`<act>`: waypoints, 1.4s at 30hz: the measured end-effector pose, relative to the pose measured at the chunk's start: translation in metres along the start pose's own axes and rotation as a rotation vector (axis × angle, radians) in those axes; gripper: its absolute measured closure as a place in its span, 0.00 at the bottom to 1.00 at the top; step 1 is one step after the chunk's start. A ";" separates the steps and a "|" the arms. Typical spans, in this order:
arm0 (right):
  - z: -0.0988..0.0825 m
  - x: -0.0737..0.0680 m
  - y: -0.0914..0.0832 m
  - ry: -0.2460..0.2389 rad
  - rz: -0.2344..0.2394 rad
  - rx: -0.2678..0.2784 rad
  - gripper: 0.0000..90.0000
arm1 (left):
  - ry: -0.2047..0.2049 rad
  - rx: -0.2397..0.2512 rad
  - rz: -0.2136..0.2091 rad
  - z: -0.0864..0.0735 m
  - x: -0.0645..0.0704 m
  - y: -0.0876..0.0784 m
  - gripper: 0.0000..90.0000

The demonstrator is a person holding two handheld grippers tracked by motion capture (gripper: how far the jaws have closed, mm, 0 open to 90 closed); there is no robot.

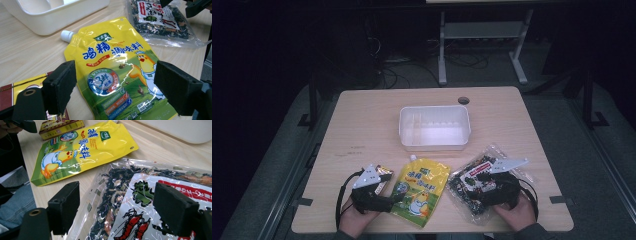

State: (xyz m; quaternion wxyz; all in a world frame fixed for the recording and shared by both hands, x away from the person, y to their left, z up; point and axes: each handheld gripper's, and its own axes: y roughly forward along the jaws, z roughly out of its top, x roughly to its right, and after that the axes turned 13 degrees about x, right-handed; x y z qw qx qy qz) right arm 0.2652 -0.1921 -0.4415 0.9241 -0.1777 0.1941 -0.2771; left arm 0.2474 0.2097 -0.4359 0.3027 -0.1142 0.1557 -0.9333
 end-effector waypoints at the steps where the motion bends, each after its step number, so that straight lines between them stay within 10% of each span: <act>1: 0.000 0.000 0.000 0.000 0.000 0.000 0.22 | 0.000 0.001 0.000 0.000 0.000 0.000 0.20; 17: 0.005 0.003 -0.008 0.018 -0.022 0.017 0.25 | 0.013 0.004 -0.031 0.007 0.013 0.009 0.19; 42: 0.021 0.035 -0.069 0.133 -0.213 0.076 0.31 | 0.105 -0.051 -0.112 0.053 0.053 0.055 0.22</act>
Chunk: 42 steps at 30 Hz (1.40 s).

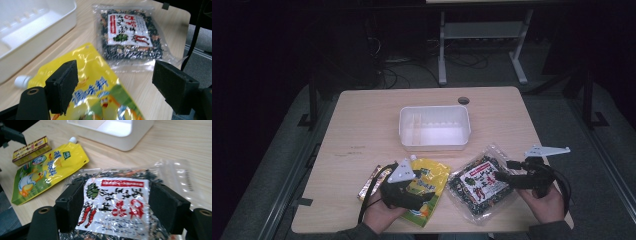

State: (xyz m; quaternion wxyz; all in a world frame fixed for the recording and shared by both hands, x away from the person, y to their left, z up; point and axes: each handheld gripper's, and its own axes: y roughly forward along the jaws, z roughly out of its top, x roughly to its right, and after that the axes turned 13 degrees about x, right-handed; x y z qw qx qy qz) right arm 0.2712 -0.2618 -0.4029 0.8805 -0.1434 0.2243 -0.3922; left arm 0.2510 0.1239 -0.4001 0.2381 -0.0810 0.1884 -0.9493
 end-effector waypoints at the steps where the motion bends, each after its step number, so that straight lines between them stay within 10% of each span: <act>1: 0.001 0.004 -0.004 0.010 -0.014 -0.001 0.31 | 0.007 -0.004 -0.004 0.002 0.001 0.003 0.23; 24: -0.006 0.038 -0.022 0.103 -0.158 -0.083 0.35 | 0.044 -0.057 -0.075 0.028 0.016 0.057 0.31; 42: -0.026 0.063 -0.029 0.219 -0.260 -0.167 0.40 | 0.019 -0.204 -0.066 0.017 0.013 0.105 0.50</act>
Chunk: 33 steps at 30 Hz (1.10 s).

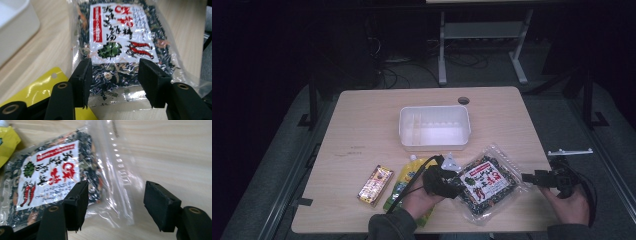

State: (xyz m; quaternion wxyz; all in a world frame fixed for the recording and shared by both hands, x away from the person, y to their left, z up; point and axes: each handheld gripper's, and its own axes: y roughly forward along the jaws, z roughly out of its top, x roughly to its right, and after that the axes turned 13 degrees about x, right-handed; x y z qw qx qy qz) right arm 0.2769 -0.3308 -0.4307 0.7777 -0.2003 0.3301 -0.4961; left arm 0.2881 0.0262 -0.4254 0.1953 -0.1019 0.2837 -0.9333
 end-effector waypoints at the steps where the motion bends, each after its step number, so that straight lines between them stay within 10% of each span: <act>1: -0.001 0.002 0.000 0.008 -0.005 -0.006 0.40 | -0.003 -0.006 -0.001 -0.001 0.000 0.002 0.51; 21: -0.015 0.021 -0.003 0.107 -0.036 -0.032 0.45 | -0.007 -0.112 -0.007 -0.007 -0.001 0.019 0.55; 33: -0.018 0.021 0.003 0.141 0.056 -0.054 0.64 | 0.016 -0.124 0.003 -0.008 0.000 0.021 0.57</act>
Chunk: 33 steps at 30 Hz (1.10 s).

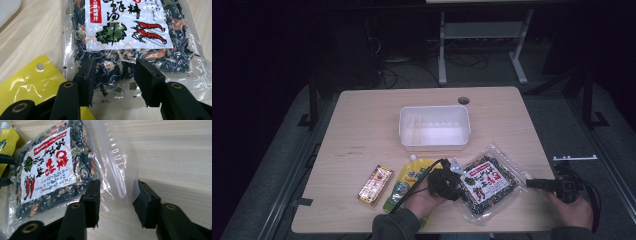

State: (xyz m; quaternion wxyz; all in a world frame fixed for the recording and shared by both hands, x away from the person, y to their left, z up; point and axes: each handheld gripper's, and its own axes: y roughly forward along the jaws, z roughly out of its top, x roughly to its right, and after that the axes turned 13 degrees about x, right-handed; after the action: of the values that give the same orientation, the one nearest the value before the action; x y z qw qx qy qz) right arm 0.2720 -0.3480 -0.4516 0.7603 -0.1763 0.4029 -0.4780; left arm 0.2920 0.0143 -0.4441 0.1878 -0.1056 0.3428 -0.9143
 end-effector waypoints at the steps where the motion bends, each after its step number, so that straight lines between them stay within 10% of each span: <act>1: 0.000 0.000 0.001 0.008 0.008 -0.001 0.65 | 0.000 -0.001 0.002 0.000 0.000 0.000 0.57; 13: -0.002 0.006 0.000 0.034 0.028 0.040 0.97 | 0.002 -0.001 0.007 0.000 0.000 0.001 0.58; 33: 0.023 -0.029 -0.060 -0.123 0.099 0.142 0.99 | -0.114 0.075 -0.067 0.014 -0.025 -0.001 0.31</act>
State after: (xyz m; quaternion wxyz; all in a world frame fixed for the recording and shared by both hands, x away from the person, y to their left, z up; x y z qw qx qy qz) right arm 0.2490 -0.3540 -0.3854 0.8170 -0.1308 0.3286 -0.4555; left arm 0.3192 0.0173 -0.4344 0.1803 -0.1617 0.2932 -0.9249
